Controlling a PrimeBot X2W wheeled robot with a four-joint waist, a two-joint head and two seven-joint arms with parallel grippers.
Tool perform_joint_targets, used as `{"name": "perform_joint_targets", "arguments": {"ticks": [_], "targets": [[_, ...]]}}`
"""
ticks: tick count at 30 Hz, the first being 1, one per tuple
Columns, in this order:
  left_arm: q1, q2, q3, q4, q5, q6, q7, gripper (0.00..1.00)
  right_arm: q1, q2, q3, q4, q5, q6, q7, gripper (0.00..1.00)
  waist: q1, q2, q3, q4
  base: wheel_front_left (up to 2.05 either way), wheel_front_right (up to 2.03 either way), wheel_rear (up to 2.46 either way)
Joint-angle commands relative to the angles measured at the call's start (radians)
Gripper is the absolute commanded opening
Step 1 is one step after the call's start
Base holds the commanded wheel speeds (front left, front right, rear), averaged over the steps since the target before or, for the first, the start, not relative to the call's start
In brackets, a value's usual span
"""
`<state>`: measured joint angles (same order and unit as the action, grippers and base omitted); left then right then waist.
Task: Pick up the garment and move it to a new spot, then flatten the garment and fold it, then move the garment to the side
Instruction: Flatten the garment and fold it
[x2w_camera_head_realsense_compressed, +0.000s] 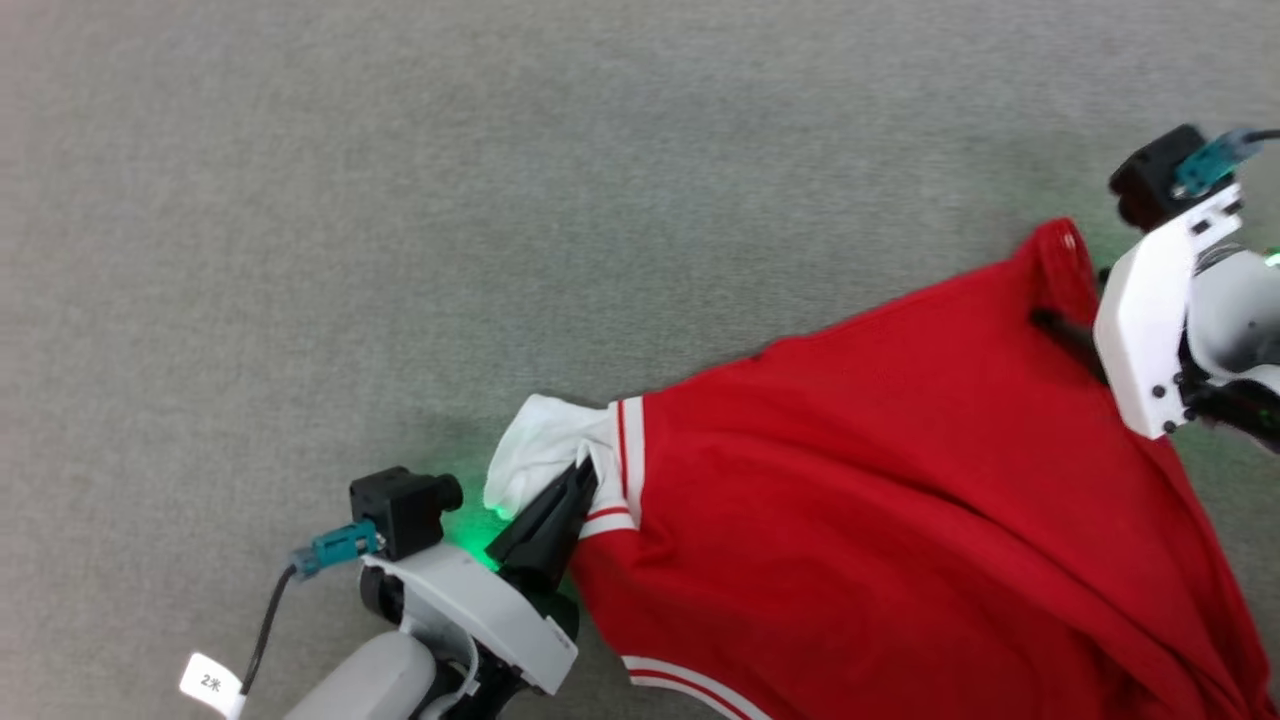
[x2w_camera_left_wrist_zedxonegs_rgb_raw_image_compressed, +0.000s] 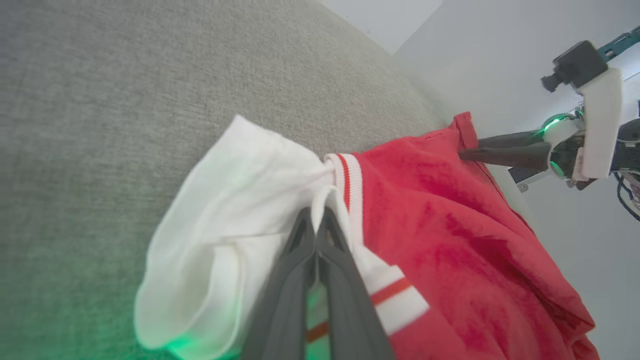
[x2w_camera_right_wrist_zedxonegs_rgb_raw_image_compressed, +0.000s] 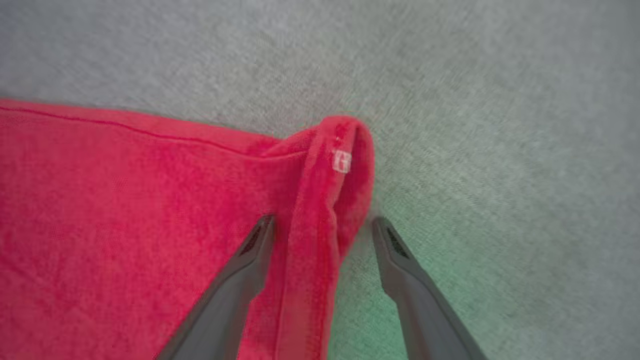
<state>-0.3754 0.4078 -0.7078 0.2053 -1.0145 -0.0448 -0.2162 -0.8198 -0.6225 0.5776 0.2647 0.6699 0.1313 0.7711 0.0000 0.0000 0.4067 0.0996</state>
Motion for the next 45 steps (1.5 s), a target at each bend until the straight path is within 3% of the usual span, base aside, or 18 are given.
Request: {"name": "perform_joint_targets", "arguments": {"ticks": [1, 5, 6, 7, 8, 17, 25, 29, 34, 39, 45], "targets": [[-0.002, 0.0, 0.0, 0.022, 0.004, -0.006, -0.001, 0.0, -0.018, -0.004, 0.035, 0.027, 0.01, -0.001, 0.004, 1.0, 0.0, 0.0, 0.025, 0.034, 0.0, 0.0, 0.0], [0.008, -0.008, -0.002, 0.043, -0.002, -0.014, -0.01, 0.0, -0.025, -0.003, 0.144, 0.102, 0.054, -0.001, 0.009, 1.0, 0.0, 0.0, 0.022, 0.041, 0.0, 0.0, 0.0], [0.009, -0.011, -0.002, 0.048, -0.003, -0.015, -0.009, 0.0, -0.024, -0.006, 0.167, 0.114, 0.063, -0.001, 0.007, 0.46, 0.0, 0.0, 0.021, 0.041, 0.0, 0.0, 0.0], [0.011, -0.013, -0.001, 0.052, -0.006, -0.018, -0.012, 0.0, -0.024, -0.006, 0.186, 0.126, 0.073, -0.001, 0.0, 0.29, 0.0, 0.0, 0.018, 0.04, 0.0, 0.0, 0.0], [0.016, -0.017, 0.003, 0.055, -0.015, -0.022, -0.015, 0.0, -0.027, -0.008, 0.201, 0.136, 0.087, -0.001, -0.009, 0.0, 0.0, 0.0, 0.015, 0.039, 0.0, 0.0, 0.0], [-0.088, 0.021, 0.036, 0.058, 0.006, -0.034, 0.002, 0.0, -0.138, -0.006, 0.138, 0.221, 0.166, -0.001, -0.233, 0.0, 0.0, 0.0, -0.019, 0.015, 0.0, 0.0, 0.0], [-0.398, 0.03, 0.08, 0.135, 0.052, -0.021, 0.084, 0.0, -0.312, 0.044, -0.018, 0.385, 0.153, -0.001, -0.396, 0.0, 0.0, 0.0, 0.017, -0.03, 0.0, 0.0, 0.0], [-0.618, 0.01, 0.133, 0.251, 0.031, -0.031, 0.124, 0.0, -0.463, 0.088, -0.097, 0.497, 0.112, -0.001, -0.483, 0.0, 0.0, 0.0, 0.061, -0.062, 0.0, 0.0, 0.0], [-0.927, -0.004, 0.15, 0.45, 0.106, -0.008, 0.119, 0.0, -0.669, 0.135, -0.186, 0.629, 0.047, -0.001, -0.62, 0.0, 0.0, 0.0, 0.108, -0.092, 0.0, 0.0, 0.0], [-1.206, -0.008, 0.201, 0.632, 0.143, 0.008, 0.034, 0.0, -0.84, 0.178, -0.221, 0.734, -0.027, -0.002, -0.752, 0.0, 0.0, 0.0, 0.117, -0.127, 0.0, 0.0, 0.0], [-1.342, -0.031, 0.236, 0.779, 0.135, -0.041, -0.03, 0.0, -0.902, 0.228, -0.214, 0.823, -0.056, -0.003, -0.843, 0.0, 0.0, 0.0, 0.092, -0.151, 0.0, 0.0, 0.0]]}}
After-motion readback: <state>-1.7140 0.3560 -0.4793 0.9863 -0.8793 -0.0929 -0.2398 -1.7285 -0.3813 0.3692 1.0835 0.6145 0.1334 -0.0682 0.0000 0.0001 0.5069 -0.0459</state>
